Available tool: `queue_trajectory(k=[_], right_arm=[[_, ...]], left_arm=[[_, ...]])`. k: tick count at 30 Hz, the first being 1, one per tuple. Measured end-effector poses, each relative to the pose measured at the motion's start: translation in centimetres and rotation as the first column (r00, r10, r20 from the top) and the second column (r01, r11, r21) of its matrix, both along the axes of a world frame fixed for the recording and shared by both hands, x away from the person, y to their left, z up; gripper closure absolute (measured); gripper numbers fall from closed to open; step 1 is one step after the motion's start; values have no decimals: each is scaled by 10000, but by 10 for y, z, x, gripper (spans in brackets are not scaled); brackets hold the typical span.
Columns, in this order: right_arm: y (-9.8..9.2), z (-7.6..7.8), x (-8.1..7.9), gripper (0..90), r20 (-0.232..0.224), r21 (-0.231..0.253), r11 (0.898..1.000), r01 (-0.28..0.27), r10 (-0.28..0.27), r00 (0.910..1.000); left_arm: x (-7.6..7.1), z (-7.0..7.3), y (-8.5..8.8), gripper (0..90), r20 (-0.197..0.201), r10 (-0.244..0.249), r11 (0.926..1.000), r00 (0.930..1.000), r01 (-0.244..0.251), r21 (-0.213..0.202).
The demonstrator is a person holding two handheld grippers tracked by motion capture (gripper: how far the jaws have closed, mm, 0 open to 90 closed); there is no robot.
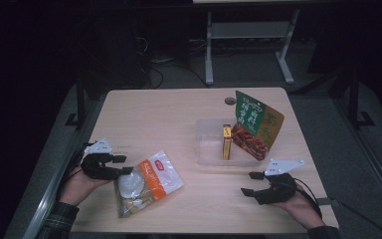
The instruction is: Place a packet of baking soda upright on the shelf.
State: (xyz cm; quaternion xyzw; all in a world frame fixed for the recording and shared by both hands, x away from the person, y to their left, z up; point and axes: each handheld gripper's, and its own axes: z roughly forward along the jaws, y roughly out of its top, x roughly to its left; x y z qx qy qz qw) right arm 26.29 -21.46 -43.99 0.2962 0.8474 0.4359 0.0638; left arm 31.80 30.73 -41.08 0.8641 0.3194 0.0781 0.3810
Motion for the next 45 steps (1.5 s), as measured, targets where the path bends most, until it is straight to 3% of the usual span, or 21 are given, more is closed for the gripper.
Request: queue_trajectory(k=[2,4,7,10,13,15,16,22,29,36,45], right_arm=[[0,0,0,332,-1,-1,10000,9,-9,10000],[0,0,-1,332,8,14,10000,22,-22,10000],[-1,0,-1,332,-15,-5,10000,27,-27,10000],[-1,0,-1,332,-8,9,10000,28,-28,10000],[-1,-1,-1,332,-20,3,10000,55,-55,10000],[-2,-1,-2,332,-31,9,10000,72,-72,10000],[-2,-1,-2,332,-46,10,10000,89,-89,9999],[-3,0,-3,332,-41,18,9999,129,-129,9999],[-3,0,-3,333,15,25,9999,101,-101,9999],[-2,0,-3,333,34,46,10000,70,-70,10000],[0,1,0,336,12,108,9999,-70,70,10000]], left_arm=[[0,-1,-4,324,35,-67,10000,10000,67,12],[2,-10,-16,261,-49,-350,9966,9994,352,745],[8,-19,-22,213,-255,-544,9907,9982,572,1234],[14,-28,-24,200,-563,-670,9884,9962,740,1325],[19,-33,-25,198,-865,-742,9907,9935,833,1077],[21,-35,-23,198,-1028,-924,9878,9904,1041,1156],[22,-37,-24,201,-1105,-862,9906,9901,971,969],[25,-41,-22,338,-1763,-1257,9896,9763,1359,471],[23,-41,-24,572,-1893,-1496,9864,9705,1596,389],[20,-40,-24,850,-1749,-1355,9887,9752,1445,397],[10,-26,-20,895,-1225,-1007,9945,9873,1033,154]])
